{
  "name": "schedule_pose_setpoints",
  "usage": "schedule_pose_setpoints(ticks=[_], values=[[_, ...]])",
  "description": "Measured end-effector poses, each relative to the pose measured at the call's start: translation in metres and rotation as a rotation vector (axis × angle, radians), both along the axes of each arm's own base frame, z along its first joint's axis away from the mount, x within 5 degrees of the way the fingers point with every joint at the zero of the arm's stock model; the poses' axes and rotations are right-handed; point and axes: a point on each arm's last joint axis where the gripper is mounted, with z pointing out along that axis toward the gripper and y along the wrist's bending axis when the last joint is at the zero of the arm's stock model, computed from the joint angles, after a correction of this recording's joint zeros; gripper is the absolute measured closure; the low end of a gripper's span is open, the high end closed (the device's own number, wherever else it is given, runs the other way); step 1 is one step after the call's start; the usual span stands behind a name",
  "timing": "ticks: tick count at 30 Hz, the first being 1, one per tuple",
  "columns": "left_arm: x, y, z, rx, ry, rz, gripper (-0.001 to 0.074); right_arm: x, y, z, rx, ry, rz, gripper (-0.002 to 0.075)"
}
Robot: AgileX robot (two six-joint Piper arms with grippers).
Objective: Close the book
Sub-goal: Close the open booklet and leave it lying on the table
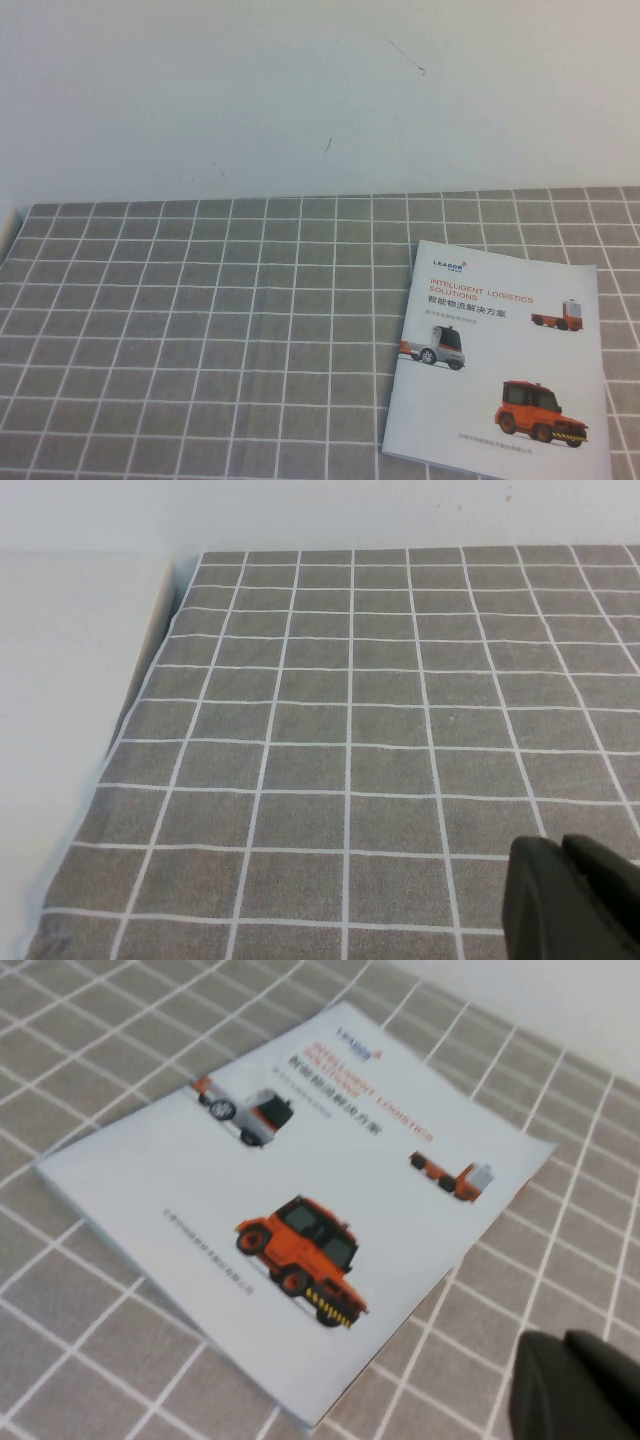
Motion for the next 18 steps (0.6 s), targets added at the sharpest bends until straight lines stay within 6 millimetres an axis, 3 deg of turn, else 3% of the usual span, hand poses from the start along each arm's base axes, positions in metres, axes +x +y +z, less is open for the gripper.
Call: schedule_pose_setpoints(ticks=[5,8,18], values=[[0.0,0.0,0.0,0.0,0.0,0.0,0.0738,-0.005,-0.005,-0.041,0.026,-0.182,-0.049,0.0727],[0.0,0.0,0.0,-0.002,0.0,0.001,0.0738,-0.004,-0.006,-0.058,0.029,-0.203,-0.065,0.0727],[0.0,0.0,0.0,-0.011,0.0,0.0,0.0738,-0.004,-0.006,-0.06,0.053,-0.208,-0.079,0.0727]])
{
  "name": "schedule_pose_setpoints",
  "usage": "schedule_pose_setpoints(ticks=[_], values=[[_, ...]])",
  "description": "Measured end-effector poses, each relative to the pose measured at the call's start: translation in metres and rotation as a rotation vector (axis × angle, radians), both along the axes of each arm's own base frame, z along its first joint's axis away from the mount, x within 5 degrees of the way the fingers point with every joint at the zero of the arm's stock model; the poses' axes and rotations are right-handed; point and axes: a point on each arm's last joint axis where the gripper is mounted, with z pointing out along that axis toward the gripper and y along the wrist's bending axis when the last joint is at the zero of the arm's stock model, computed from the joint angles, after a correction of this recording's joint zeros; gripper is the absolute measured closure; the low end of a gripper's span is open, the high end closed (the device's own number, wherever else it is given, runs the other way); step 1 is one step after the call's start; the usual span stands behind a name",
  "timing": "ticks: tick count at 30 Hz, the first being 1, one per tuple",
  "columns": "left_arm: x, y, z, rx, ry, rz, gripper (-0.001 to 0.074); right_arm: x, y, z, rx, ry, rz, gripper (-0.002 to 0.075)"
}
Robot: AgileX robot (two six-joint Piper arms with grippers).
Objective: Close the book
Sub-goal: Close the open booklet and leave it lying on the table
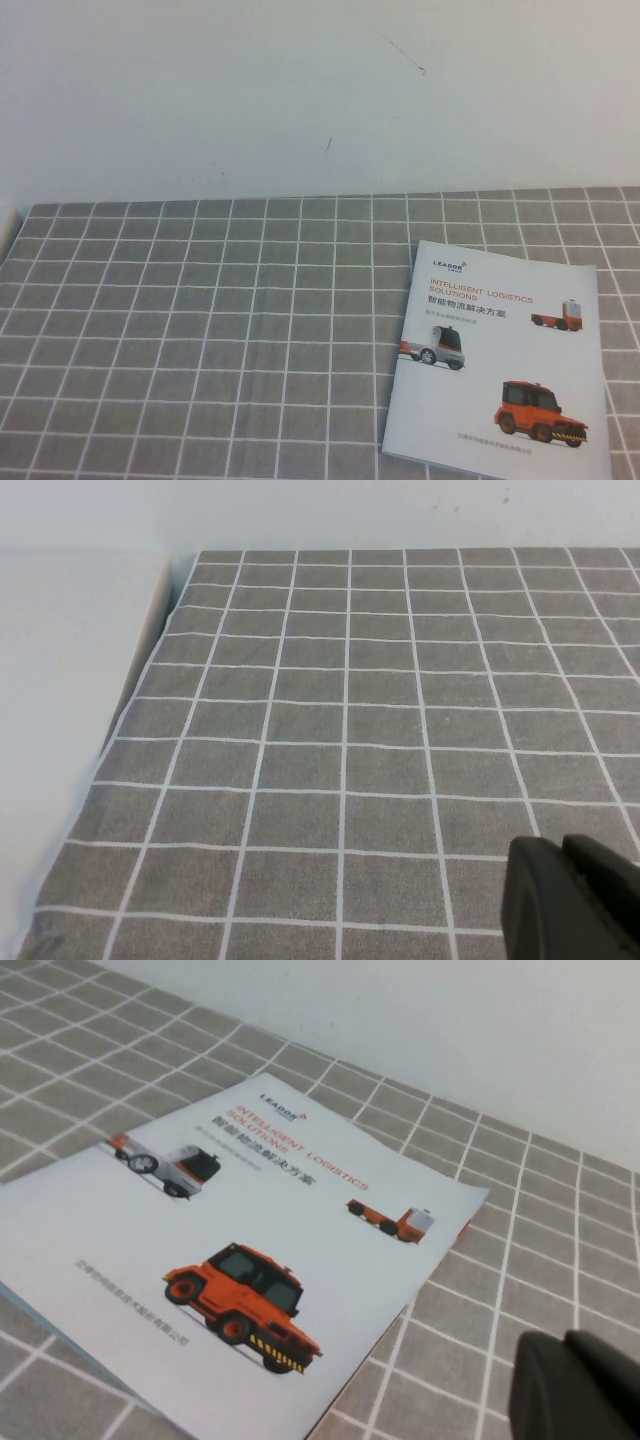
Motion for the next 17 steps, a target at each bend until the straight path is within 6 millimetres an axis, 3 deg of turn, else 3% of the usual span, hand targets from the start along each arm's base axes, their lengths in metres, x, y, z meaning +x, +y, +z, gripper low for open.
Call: schedule_pose_setpoints(ticks=[9,17], values=[[0.0,0.0,0.0,-0.002,0.0,0.0,0.0738,0.0,-0.011,-0.003,0.176,0.078,-0.224,0.0727],[0.0,0.0,0.0,-0.002,0.0,0.0,0.0738,0.0,-0.013,-0.003,0.166,0.077,-0.245,0.0727]])
